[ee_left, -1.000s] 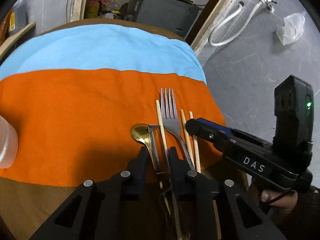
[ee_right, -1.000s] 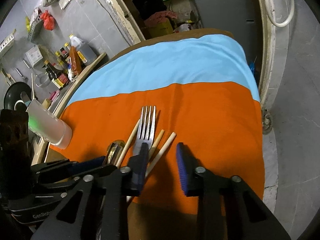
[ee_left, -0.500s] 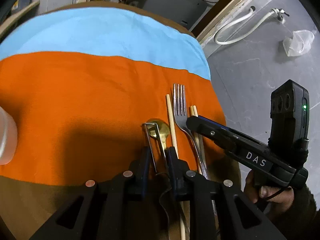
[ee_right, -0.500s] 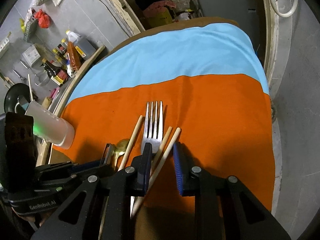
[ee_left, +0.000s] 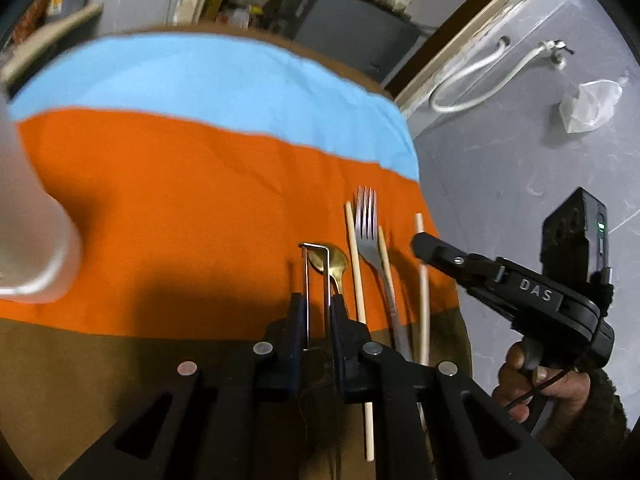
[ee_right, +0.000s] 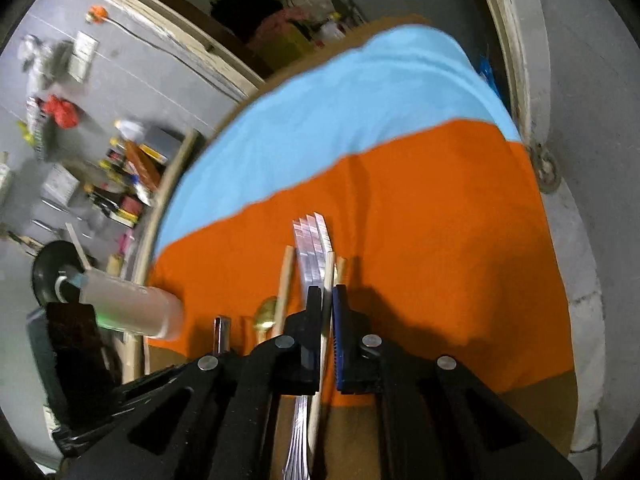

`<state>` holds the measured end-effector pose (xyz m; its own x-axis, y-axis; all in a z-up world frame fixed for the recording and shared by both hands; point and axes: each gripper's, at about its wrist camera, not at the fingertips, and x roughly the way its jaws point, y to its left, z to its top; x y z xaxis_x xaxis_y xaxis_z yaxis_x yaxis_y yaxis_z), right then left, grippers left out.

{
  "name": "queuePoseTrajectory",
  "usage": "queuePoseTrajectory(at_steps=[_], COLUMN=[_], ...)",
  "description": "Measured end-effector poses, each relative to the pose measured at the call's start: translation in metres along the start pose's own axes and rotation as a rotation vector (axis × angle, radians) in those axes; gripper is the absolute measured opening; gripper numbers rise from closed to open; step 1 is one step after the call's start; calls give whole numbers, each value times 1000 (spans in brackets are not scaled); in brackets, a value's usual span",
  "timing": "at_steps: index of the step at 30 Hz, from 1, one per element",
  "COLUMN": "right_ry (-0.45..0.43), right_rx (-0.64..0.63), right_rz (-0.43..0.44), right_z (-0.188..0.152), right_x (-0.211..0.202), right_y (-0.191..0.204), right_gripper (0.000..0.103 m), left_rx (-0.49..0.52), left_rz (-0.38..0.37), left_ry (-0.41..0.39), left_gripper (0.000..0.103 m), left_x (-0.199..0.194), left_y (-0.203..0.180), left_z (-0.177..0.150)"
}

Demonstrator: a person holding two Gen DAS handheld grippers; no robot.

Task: Organize utensils
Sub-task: 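Lift the gold spoon and chopstick and carry both over the caddy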

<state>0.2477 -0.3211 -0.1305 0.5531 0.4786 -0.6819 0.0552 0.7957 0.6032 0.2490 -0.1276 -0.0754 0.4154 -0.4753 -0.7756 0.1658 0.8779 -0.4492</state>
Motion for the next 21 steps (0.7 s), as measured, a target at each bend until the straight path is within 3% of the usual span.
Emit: queuePoseTrajectory(at_steps=[9,17,21], right_ry=[-214,-463,-550], right_rx=[-211,-290,-337], right_rz=[31,160,227], right_z=[-6,-1,10], right_x=[-47,-99,-100], right_y=[59,111,150], right_gripper=[5,5,5], left_rx=[87,66,60], left_rz=[30,38,72], left_ry=[-237,-446,-533], left_gripper=[12,12,12], left_x=[-65,-141,-175], left_y=[-12,-1,10], left_z=[-4,10,25])
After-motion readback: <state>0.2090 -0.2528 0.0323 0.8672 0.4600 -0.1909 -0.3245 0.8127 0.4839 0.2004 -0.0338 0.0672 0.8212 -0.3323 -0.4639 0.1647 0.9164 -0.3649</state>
